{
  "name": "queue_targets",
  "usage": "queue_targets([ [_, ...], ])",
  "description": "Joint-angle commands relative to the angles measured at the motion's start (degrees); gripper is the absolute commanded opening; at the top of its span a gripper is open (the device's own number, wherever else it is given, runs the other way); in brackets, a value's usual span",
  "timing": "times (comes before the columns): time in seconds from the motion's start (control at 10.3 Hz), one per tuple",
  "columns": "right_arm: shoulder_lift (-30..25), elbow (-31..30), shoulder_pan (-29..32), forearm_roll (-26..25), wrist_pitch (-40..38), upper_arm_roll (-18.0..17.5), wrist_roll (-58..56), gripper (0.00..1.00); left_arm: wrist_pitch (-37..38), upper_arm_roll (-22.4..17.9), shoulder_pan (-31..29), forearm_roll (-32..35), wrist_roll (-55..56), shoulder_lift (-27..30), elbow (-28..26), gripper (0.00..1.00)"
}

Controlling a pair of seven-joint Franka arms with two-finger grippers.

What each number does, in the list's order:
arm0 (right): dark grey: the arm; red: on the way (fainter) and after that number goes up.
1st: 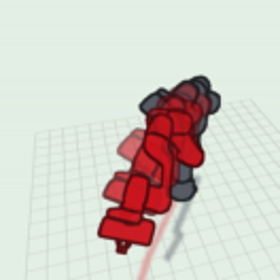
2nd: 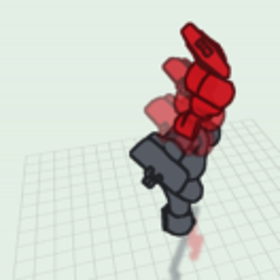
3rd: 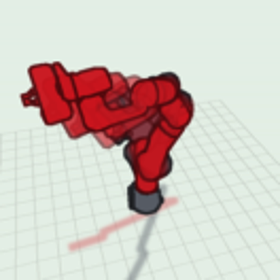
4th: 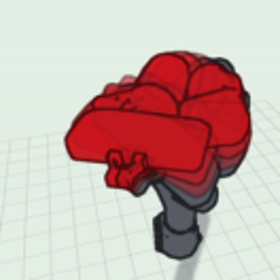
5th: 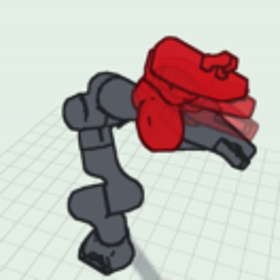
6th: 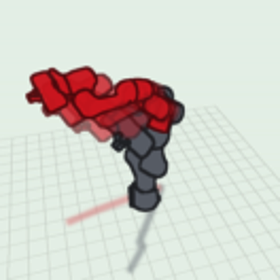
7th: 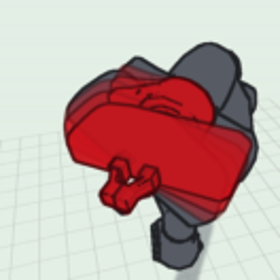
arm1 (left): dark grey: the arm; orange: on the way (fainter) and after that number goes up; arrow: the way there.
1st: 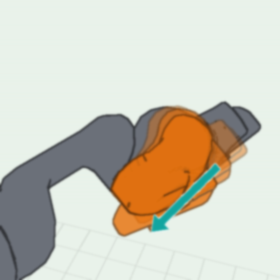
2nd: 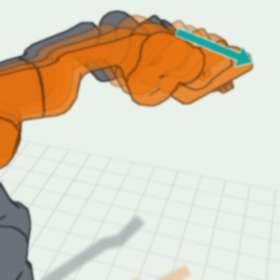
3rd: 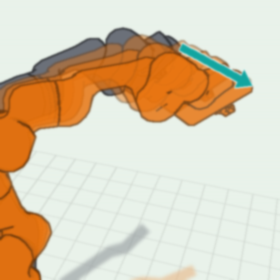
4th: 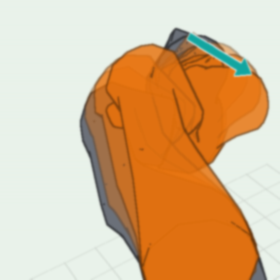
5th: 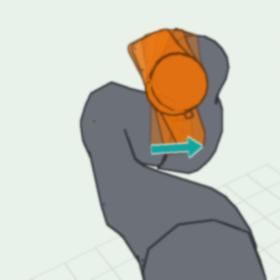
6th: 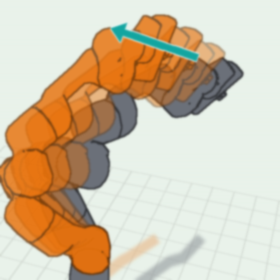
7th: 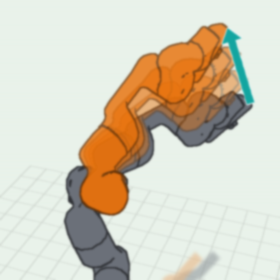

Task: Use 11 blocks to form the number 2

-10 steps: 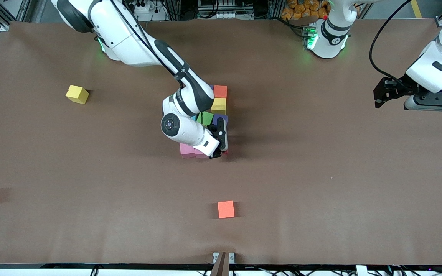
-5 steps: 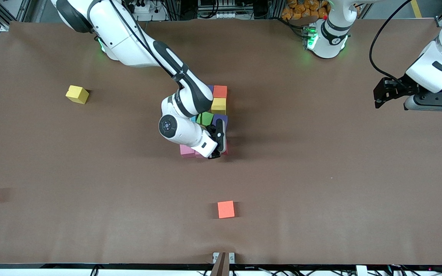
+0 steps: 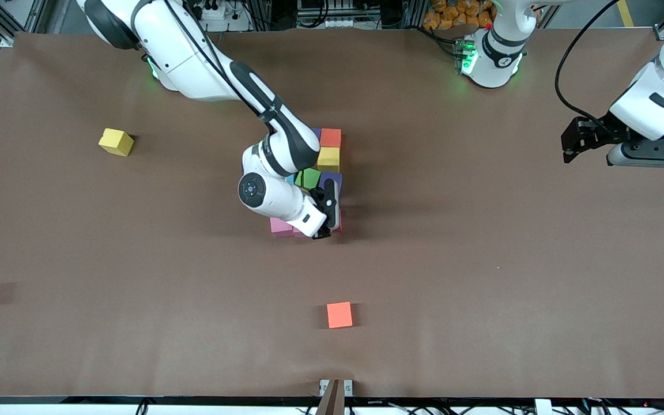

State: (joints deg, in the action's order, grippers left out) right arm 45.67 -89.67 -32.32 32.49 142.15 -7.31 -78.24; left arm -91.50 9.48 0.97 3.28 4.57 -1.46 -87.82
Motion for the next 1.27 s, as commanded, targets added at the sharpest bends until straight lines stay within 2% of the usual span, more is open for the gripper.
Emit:
queue_targets([
  [0.0, -0.2, -1.2, 1.4, 0.9, 0.4, -0.7, -2.5, 1.0, -0.3, 0.4, -0.6, -0.6, 0.1, 1.3, -1.2, 0.75],
  [0.2, -0.9, -0.9, 1.8, 1.1, 0.2, -0.8, -2.1, 1.0, -0.3, 0.4, -0.6, -0.6, 0.1, 1.3, -1.3, 0.75],
  [0.39, -2.7, -0.7, 2.9, 3.4, -0.8, -0.9, -2.0, 1.0, -0.7, 0.4, -0.8, -0.6, 0.1, 1.1, -1.5, 0.75],
  [0.59, -5.5, 0.2, 4.4, 4.2, -5.4, -1.2, -0.3, 1.0, -1.3, 0.4, -0.9, -1.3, 0.2, 0.8, -1.8, 0.75],
  [0.88, -12.4, 0.0, 7.3, 3.9, -16.4, -0.9, 8.1, 1.0, -1.4, 0.2, -1.1, -1.3, 0.3, 0.7, -1.6, 0.75],
  [0.98, -14.3, -0.2, 8.5, 3.7, -20.8, 0.4, 10.1, 1.0, -1.4, -0.1, -1.8, -1.3, 0.2, 0.7, -1.6, 0.75],
  [1.17, -17.6, -0.4, 9.5, 1.4, -29.3, 7.5, 15.8, 1.0, -1.4, -0.1, -4.0, -2.0, 0.1, 0.8, -1.6, 0.75],
])
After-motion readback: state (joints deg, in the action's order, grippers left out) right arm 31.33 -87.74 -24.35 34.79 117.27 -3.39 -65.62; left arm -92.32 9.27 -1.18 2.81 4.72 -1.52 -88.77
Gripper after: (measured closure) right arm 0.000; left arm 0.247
